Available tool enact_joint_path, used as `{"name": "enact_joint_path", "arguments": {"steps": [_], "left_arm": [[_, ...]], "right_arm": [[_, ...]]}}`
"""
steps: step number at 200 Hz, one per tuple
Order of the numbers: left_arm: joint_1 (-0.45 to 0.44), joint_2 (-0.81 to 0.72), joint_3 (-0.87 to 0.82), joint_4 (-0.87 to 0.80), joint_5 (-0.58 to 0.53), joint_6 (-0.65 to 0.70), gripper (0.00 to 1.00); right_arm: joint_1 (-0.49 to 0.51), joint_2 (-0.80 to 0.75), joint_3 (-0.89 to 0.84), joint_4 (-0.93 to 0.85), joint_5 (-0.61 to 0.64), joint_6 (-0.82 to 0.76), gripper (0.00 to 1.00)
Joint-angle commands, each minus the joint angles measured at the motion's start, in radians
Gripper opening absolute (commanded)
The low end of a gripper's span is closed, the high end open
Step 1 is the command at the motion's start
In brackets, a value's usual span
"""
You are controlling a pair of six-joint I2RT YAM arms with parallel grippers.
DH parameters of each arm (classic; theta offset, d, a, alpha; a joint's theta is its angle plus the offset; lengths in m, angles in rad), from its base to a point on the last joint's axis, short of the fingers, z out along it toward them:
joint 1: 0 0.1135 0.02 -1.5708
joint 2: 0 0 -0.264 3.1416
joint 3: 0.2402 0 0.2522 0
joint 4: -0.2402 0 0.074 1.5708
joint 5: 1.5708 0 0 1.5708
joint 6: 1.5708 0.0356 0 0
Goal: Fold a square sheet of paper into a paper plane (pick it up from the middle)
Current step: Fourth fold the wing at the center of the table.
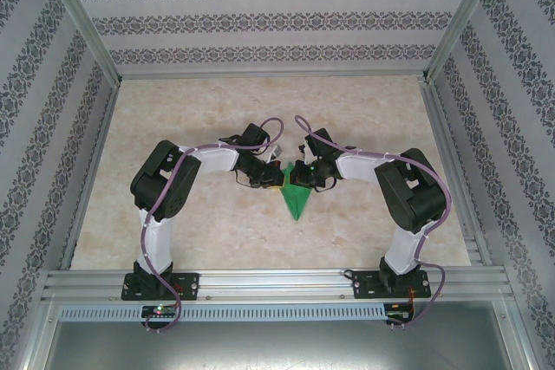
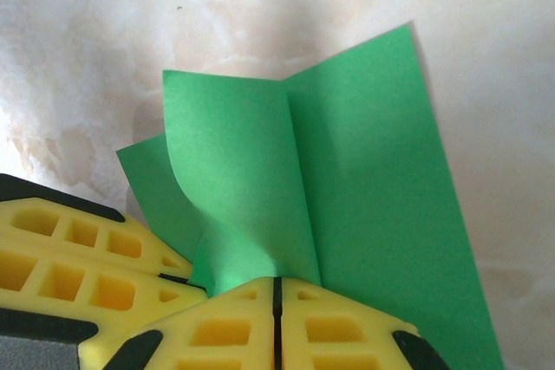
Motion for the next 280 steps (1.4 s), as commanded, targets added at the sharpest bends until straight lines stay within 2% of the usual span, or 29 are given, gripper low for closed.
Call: {"name": "enact_joint_path", "arguments": {"steps": [1,63,101,148,179,229,280], "left_arm": [[-0.012,-0.012,-0.011,-0.081,0.009,0.035,0.04],[-0.012,-0.024,0.017,-0.091,0.011,0.031,0.11],[-0.011,-0.05,0.028,-0.135,0.003,0.043,0.18],[-0.014,-0.091,0.047,-0.164,-0.015,0.028,0.33],[-0.026,-0.098,0.042,-0.157,-0.016,-0.011,0.37],[-0.049,-0.09,0.026,-0.142,-0.039,-0.048,0.37],[-0.052,-0.065,0.021,-0.148,-0.054,-0.036,0.27]], "right_arm": [[0.004,0.019,0.004,-0.034,0.046,-0.024,0.09],[0.001,0.002,-0.006,-0.035,0.049,-0.034,0.09],[0.001,0.008,-0.006,-0.022,0.036,-0.03,0.09],[0.004,0.004,-0.01,-0.002,0.016,-0.021,0.09],[0.004,0.0,-0.009,0.001,0.011,-0.02,0.09],[0.004,-0.007,-0.014,0.007,0.008,-0.015,0.09],[0.004,-0.016,-0.017,0.006,0.006,-0.017,0.09]]}}
